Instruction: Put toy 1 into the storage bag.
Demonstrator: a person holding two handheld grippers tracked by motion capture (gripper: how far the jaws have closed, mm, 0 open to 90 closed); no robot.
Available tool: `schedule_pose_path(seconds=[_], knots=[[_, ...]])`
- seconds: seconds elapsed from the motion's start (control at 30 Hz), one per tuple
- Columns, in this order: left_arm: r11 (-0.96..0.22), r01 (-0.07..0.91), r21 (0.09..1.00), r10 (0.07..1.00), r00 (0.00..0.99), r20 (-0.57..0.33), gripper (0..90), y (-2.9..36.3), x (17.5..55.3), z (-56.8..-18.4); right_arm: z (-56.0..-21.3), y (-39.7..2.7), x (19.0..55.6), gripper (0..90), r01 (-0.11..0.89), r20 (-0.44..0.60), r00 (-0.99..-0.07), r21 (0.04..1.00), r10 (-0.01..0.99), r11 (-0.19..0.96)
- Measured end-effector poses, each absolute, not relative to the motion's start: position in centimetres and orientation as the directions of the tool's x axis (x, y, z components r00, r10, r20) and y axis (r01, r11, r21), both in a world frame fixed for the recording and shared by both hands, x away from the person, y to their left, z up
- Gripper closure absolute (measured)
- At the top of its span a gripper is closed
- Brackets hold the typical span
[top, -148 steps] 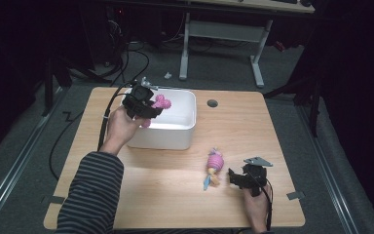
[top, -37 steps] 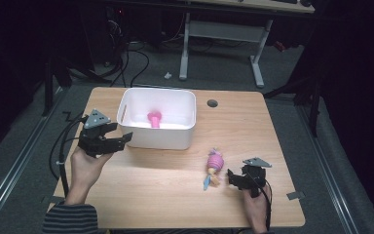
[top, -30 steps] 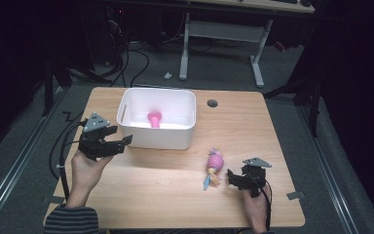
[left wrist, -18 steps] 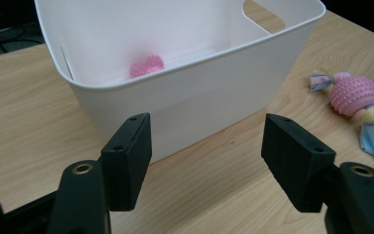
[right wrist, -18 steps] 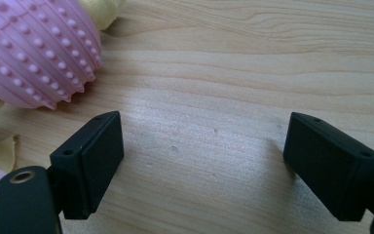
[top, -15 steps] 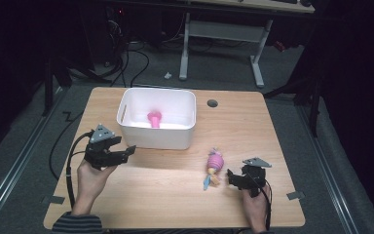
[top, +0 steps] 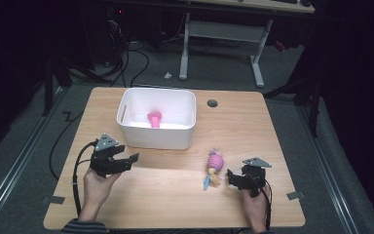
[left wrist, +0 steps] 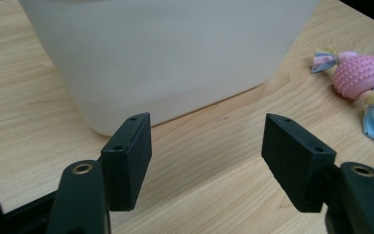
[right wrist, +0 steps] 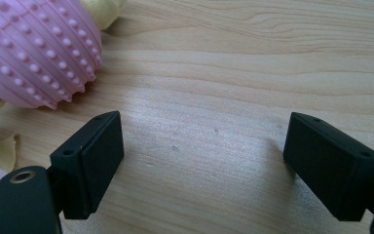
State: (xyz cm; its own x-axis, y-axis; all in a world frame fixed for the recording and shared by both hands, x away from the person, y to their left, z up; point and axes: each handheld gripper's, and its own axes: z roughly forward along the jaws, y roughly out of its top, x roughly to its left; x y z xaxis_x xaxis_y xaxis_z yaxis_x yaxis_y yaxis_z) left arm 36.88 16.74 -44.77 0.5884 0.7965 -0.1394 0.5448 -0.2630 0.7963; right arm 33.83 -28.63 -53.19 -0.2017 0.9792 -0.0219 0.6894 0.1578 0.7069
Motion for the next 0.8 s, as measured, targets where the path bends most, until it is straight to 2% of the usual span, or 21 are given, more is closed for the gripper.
schedule_pose_path(seconds=[0.63,0.8], knots=[[-0.297,0.594,0.748,0.792,0.591,-0.154,33.6,14.3,36.8,-48.6,-53.2,-28.6,33.8,14.5,0.689,-0.023,-0.206,0.706,0.978,0.162],[-0.343,0.595,0.727,0.802,0.588,-0.102,33.4,13.2,37.1,-49.5,-53.2,-28.6,33.8,14.5,0.689,-0.023,-0.206,0.706,0.978,0.161]])
